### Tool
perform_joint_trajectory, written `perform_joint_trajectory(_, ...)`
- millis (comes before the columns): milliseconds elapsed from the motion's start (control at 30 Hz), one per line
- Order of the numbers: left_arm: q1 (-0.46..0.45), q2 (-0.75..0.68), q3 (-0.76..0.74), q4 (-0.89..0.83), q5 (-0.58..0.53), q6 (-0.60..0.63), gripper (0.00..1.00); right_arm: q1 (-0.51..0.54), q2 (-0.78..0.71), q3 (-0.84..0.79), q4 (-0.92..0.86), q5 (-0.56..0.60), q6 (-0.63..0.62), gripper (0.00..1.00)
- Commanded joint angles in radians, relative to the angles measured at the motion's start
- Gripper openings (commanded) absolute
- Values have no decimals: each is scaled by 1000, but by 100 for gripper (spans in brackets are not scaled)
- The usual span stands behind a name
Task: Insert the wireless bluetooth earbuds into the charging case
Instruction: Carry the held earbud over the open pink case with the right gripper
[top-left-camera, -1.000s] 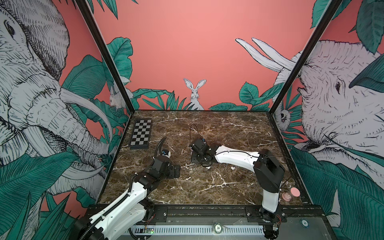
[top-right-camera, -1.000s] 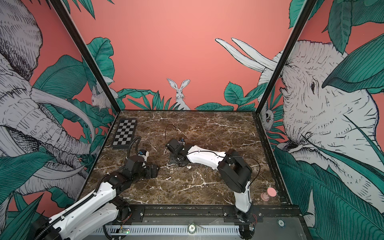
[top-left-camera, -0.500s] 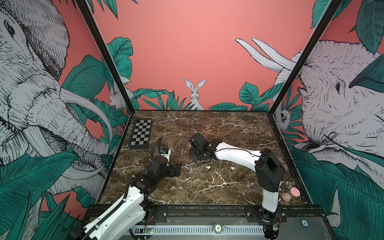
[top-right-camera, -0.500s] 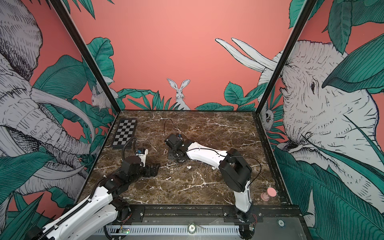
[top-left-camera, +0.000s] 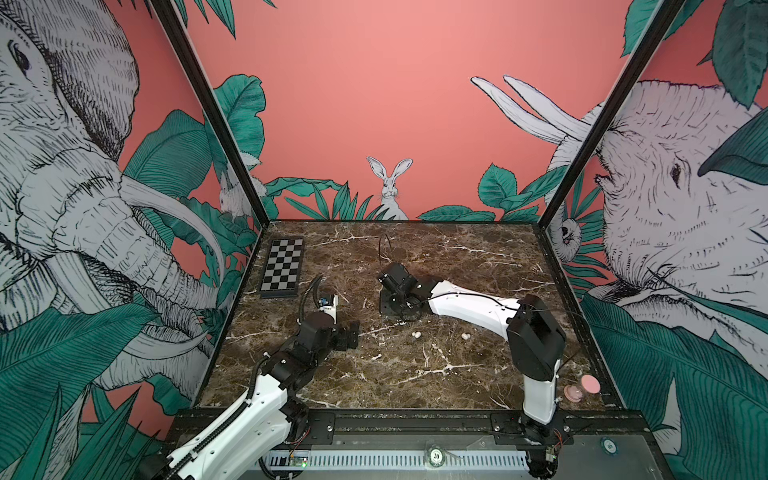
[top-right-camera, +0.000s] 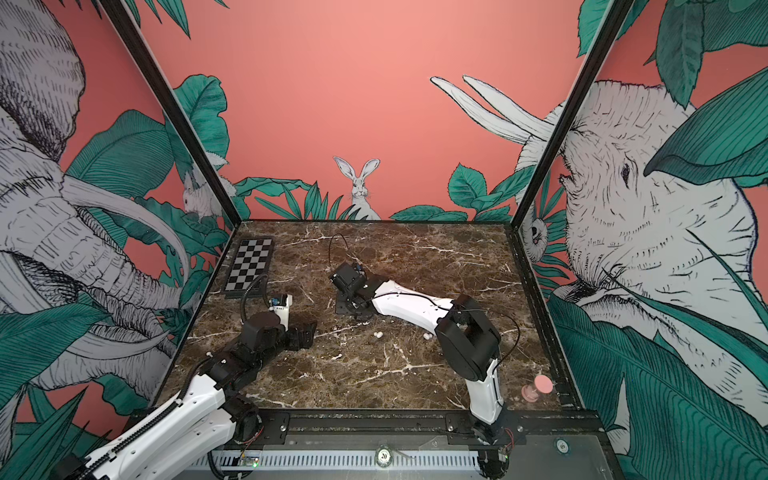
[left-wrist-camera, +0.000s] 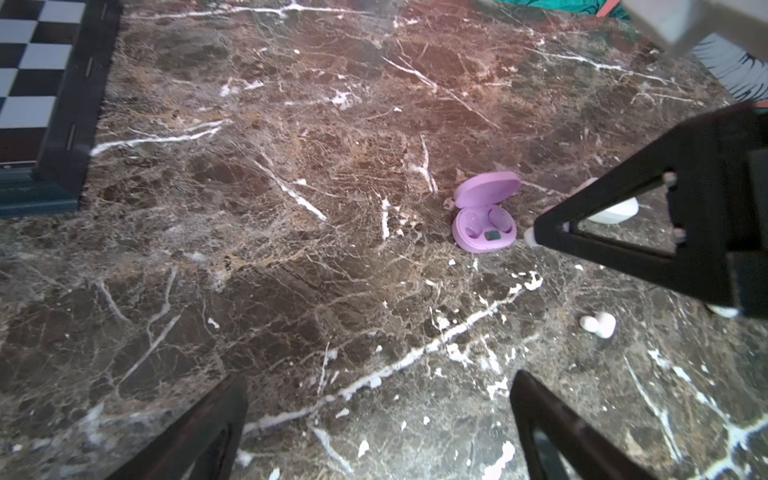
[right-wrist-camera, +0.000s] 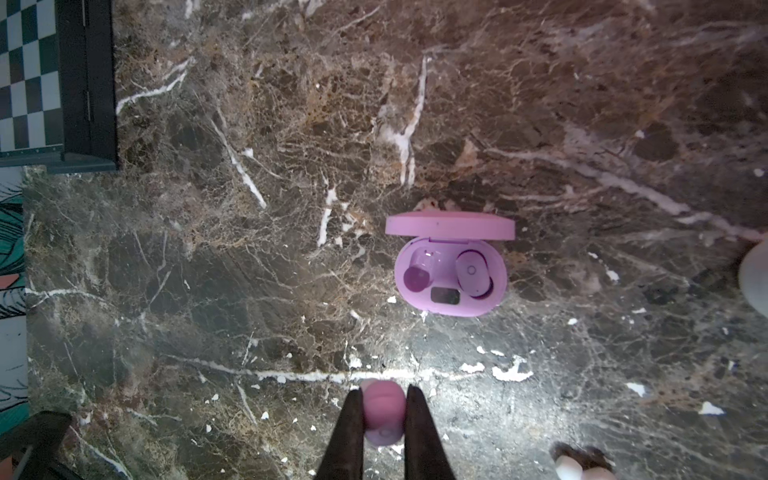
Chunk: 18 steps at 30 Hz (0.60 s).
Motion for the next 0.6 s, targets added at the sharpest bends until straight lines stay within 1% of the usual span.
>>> perform_joint_trajectory(0,-7,10,-14,40,-27,12,99,-9,25,29,-11,6,-18,9)
perform_joint_trajectory(567,-8,112,-2,76,16,26,99,-33,105,96,-32,-22,-46,9)
